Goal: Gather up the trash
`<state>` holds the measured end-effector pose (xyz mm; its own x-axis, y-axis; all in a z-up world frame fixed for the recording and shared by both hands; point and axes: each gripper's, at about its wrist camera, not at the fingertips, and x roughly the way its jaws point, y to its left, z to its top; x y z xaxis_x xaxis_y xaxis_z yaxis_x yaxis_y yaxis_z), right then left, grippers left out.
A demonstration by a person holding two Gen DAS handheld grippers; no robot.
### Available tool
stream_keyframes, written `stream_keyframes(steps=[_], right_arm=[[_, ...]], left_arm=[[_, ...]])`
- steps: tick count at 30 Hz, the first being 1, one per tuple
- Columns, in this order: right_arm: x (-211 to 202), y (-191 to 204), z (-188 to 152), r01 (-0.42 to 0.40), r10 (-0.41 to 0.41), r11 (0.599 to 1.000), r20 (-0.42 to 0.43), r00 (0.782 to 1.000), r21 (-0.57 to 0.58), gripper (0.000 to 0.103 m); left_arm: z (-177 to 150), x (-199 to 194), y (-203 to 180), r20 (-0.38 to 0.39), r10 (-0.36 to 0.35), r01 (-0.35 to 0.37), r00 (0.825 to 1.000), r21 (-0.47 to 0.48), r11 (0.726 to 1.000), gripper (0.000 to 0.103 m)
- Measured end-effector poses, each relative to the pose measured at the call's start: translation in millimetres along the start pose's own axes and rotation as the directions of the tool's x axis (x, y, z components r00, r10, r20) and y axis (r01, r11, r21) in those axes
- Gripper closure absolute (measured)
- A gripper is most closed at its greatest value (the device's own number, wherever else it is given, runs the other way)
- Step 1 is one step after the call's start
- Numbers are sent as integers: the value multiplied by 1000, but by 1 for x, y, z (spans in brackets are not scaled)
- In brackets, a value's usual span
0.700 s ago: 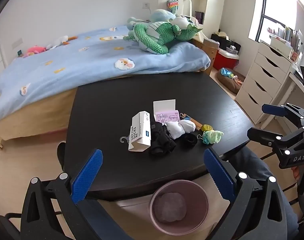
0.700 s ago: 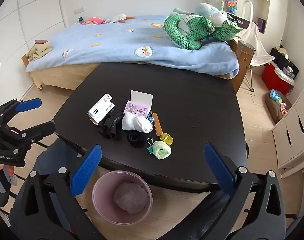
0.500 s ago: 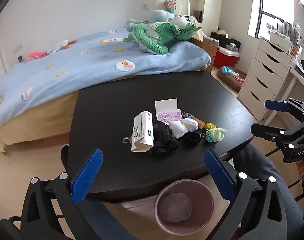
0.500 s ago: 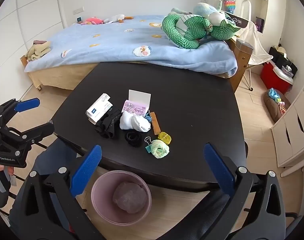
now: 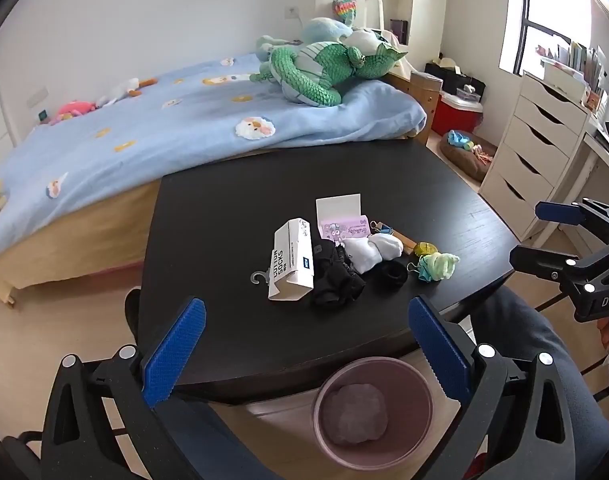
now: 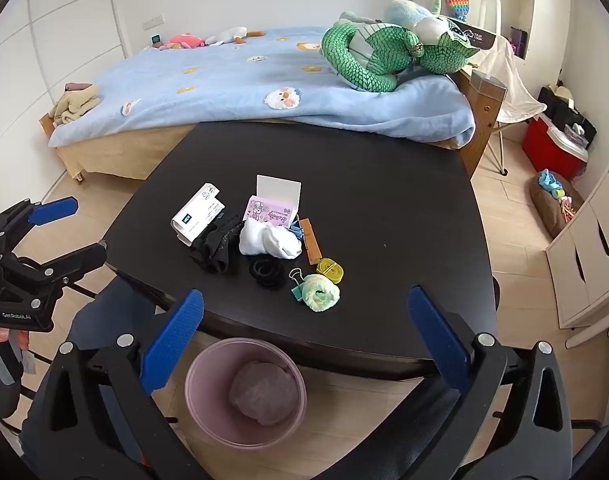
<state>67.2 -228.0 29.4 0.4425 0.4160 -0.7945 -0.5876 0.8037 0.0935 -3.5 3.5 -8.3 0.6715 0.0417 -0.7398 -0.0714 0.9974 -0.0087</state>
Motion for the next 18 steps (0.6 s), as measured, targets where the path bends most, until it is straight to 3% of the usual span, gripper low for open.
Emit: stream_keyframes(steps=[18], right_arm=[[0,2,-1,-13,13,1000,-7,1000,-10,3]], left_arm=[[-1,0,0,0,-3,3,1000,1,1000,6]])
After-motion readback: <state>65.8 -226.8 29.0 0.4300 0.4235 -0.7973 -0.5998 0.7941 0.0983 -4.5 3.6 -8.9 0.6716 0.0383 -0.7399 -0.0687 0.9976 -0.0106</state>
